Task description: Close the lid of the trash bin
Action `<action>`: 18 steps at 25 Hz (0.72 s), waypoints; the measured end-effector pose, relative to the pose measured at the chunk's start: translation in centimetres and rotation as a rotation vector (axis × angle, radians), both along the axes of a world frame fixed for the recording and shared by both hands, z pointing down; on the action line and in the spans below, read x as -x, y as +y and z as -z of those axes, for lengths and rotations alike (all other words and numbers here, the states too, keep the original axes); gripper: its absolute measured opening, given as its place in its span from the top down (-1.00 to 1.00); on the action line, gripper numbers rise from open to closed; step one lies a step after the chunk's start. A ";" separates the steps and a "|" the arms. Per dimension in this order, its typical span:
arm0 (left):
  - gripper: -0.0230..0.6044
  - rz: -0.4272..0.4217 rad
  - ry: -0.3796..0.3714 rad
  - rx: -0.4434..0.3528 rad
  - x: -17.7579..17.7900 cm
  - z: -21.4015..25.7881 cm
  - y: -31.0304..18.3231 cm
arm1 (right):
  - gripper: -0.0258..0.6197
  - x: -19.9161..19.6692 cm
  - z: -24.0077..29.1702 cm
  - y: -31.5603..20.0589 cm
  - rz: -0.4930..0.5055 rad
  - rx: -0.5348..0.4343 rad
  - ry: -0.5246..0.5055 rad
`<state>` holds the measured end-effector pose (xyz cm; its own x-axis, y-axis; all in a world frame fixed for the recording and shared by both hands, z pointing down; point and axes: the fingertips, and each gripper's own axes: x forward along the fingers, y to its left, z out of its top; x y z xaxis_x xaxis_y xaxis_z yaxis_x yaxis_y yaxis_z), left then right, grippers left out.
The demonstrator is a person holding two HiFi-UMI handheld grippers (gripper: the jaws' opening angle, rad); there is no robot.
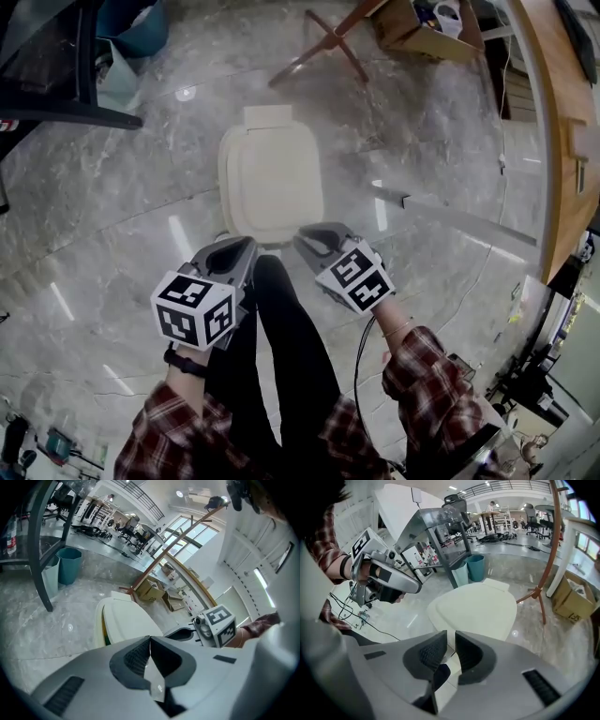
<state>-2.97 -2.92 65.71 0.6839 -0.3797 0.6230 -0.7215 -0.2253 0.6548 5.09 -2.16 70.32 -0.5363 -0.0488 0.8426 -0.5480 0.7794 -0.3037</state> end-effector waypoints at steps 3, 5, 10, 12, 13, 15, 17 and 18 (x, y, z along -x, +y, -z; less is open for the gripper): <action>0.89 -0.015 -0.016 0.010 0.2 -1.8 0.5 | 0.72 -0.1 -2.1 0.2 -0.029 -0.012 0.017; 0.89 -0.016 -0.024 0.020 0.4 -2.8 0.9 | 0.72 -0.1 -3.2 0.3 -0.032 -0.010 0.027; 0.89 -0.016 -0.030 0.053 0.4 -4.7 2.3 | 0.72 -0.3 -5.4 0.9 -0.036 0.013 0.042; 0.89 -0.015 -0.029 0.060 0.3 -5.1 2.6 | 0.72 -0.3 -6.1 1.0 -0.037 0.023 0.050; 0.89 -0.015 -0.029 0.062 0.3 -5.3 2.7 | 0.72 -0.3 -6.4 1.0 -0.035 0.027 0.055; 0.89 -0.012 -0.028 0.063 0.3 -5.5 2.8 | 0.72 -0.3 -7.0 1.0 -0.029 0.034 0.068; 0.89 -0.006 -0.028 0.064 0.4 -5.7 2.8 | 0.73 -0.3 -7.4 1.0 -0.016 0.041 0.078; 0.89 -0.001 -0.028 0.063 0.5 -5.8 2.8 | 0.73 -0.3 -7.5 1.0 -0.007 0.044 0.082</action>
